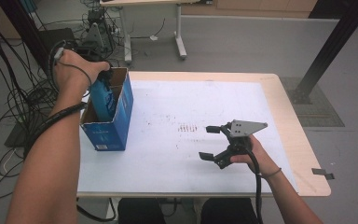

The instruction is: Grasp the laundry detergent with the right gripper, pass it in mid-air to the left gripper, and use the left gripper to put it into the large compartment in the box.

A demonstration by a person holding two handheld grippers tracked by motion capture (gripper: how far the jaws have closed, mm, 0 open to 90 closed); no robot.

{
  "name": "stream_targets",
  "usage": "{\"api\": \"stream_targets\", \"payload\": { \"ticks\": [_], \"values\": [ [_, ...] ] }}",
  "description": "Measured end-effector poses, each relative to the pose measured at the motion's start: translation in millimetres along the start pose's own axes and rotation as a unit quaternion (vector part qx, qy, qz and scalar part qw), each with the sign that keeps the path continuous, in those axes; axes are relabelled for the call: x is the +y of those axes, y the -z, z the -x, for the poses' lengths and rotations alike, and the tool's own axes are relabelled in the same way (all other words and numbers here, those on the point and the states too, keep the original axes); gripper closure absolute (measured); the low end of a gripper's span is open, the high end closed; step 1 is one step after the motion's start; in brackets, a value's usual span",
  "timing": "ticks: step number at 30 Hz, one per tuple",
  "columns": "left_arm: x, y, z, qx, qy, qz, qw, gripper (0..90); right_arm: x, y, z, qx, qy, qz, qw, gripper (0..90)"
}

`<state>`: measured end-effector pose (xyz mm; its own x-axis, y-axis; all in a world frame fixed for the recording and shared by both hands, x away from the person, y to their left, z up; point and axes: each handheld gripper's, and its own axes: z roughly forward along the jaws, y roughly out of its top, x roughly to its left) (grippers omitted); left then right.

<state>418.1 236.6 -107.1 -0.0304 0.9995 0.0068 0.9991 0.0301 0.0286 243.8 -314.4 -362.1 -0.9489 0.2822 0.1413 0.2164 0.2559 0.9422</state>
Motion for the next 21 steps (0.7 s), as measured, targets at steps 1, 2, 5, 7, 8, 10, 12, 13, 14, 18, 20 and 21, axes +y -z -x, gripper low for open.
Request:
{"api": "stream_targets", "payload": {
  "ticks": [1,2,5,7,8,10,12,13,14,18,20,21],
  "values": [
    [0.4,-1.3,0.3,0.001,0.0,-0.002,1.0,37.7,0.0,0.0,0.0,0.0,0.0,0.0,1.0,4.3],
    [0.4,-2.3,0.2,0.001,0.001,-0.002,1.0,37.7,-0.1,0.2,-0.1,-0.001,0.0,0.0,1.0,4.3],
    [0.5,-6.0,-0.5,0.003,0.001,-0.004,1.0,37.7,-0.6,0.6,-0.4,-0.002,-0.001,0.0,1.0,4.4],
    [0.1,-9.6,-1.0,0.003,0.001,-0.005,1.0,37.7,-0.9,0.3,-0.3,-0.002,-0.001,0.0,1.0,4.3],
    [0.0,-11.3,-1.4,0.002,0.001,-0.006,1.0,37.7,-1.1,0.0,-0.4,-0.002,-0.001,0.0,1.0,4.4],
    [0.0,-14.9,-1.7,0.001,0.0,-0.007,1.0,37.6,-1.2,-1.2,-0.8,-0.002,-0.001,-0.001,1.0,4.4],
    [0.6,-18.6,-1.5,0.001,0.001,-0.01,0.9999,37.7,-1.5,-1.4,-0.7,-0.001,-0.002,-0.001,1.0,4.4],
    [1.1,-20.5,-1.5,0.0,0.001,-0.012,0.9999,37.7,-1.5,-1.5,-0.7,-0.001,-0.003,-0.002,1.0,4.3],
    [0.9,-22.2,-1.9,0.0,0.001,-0.012,0.9999,37.7,-1.5,-1.5,-0.7,-0.001,-0.003,-0.002,1.0,4.3],
    [0.3,-28.3,-2.8,0.0,0.001,-0.013,0.9999,37.7,-2.3,-0.7,-0.7,-0.002,-0.003,-0.001,1.0,4.4],
    [0.4,-33.1,-3.4,-0.001,0.002,-0.015,0.9999,37.6,-2.8,-0.1,-0.8,-0.004,-0.004,-0.002,1.0,4.4],
    [0.4,-33.1,-3.4,-0.001,0.002,-0.015,0.9999,37.6,-2.8,-0.1,-0.8,-0.004,-0.004,-0.002,1.0,4.4]
  ]
}}
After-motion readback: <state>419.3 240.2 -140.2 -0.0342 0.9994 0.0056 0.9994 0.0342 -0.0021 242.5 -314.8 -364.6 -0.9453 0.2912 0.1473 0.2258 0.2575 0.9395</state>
